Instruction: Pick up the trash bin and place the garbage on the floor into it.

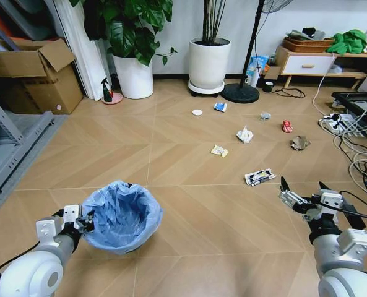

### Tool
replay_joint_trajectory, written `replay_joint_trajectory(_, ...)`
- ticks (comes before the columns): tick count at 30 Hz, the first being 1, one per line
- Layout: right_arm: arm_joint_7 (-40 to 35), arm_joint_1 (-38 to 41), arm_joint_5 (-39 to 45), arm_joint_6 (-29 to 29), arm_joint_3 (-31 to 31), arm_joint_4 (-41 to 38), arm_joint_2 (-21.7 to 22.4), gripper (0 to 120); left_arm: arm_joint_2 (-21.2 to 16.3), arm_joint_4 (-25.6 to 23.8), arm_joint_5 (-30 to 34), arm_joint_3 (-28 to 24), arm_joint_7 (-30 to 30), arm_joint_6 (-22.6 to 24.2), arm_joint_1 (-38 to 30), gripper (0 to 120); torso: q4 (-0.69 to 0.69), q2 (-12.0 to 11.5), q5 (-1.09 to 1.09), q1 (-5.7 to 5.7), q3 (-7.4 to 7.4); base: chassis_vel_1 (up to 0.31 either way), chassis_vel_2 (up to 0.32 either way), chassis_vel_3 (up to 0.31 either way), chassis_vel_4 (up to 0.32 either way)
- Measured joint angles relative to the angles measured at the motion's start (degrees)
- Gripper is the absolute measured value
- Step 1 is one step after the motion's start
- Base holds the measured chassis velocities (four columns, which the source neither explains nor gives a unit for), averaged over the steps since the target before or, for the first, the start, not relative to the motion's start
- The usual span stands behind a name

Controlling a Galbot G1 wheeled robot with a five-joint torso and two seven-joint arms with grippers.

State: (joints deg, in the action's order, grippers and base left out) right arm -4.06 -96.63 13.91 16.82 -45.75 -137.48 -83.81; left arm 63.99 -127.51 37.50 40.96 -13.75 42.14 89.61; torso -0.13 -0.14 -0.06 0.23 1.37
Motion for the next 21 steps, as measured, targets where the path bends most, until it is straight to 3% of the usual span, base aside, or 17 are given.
replay_joint_trajectory(21,0.1,-0.59,-0.58,0.0,0.52,-0.44,-0.36,100,1.72,-3.11,-2.21,-0.21,1.85,0.0,2.9,0,0.0,0.0,0.0,0.0,0.0,-0.08,-0.08,0.079,0.081)
